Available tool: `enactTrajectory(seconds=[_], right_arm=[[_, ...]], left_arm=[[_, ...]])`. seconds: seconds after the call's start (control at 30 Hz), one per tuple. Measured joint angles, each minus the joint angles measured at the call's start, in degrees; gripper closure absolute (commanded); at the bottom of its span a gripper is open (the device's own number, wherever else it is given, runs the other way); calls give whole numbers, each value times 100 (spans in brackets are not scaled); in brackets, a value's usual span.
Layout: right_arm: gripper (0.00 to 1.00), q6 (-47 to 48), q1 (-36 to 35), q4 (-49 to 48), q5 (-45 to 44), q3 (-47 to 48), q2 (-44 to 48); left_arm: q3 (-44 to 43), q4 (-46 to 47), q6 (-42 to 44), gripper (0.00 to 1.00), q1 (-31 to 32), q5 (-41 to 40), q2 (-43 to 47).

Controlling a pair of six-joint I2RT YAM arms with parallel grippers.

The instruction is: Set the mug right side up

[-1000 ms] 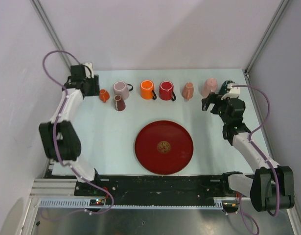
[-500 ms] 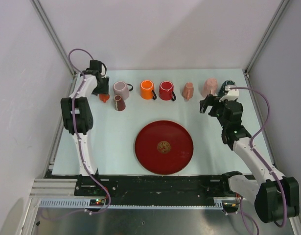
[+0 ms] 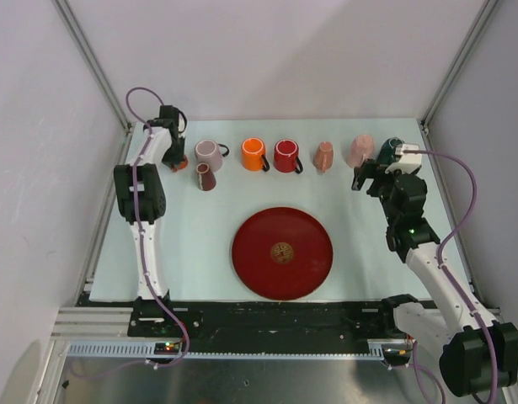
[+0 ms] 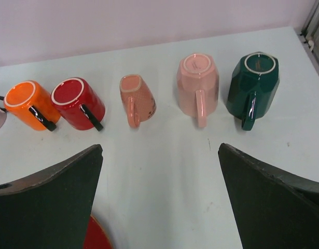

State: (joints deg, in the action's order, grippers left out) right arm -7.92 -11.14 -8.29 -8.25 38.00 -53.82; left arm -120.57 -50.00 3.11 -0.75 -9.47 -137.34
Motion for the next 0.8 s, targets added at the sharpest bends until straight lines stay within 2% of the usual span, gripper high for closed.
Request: enactTrajectory(seconds=[0.27, 0.43, 0.63, 0.8], right_arm=[[1, 2, -35, 407, 0, 544, -96], [1, -308, -459, 1038, 520, 1493, -529], [1, -1217, -1298, 874, 1569, 2409, -1222], [1, -2170, -1847, -111, 2441, 2879, -1941]], left_arm=[[-120, -50, -13, 100, -155, 129, 15], [13, -195, -15, 100, -492, 763, 573], [195, -190, -50, 100, -584, 1773, 2455], [214, -66, -166, 100, 122, 2828, 4113]])
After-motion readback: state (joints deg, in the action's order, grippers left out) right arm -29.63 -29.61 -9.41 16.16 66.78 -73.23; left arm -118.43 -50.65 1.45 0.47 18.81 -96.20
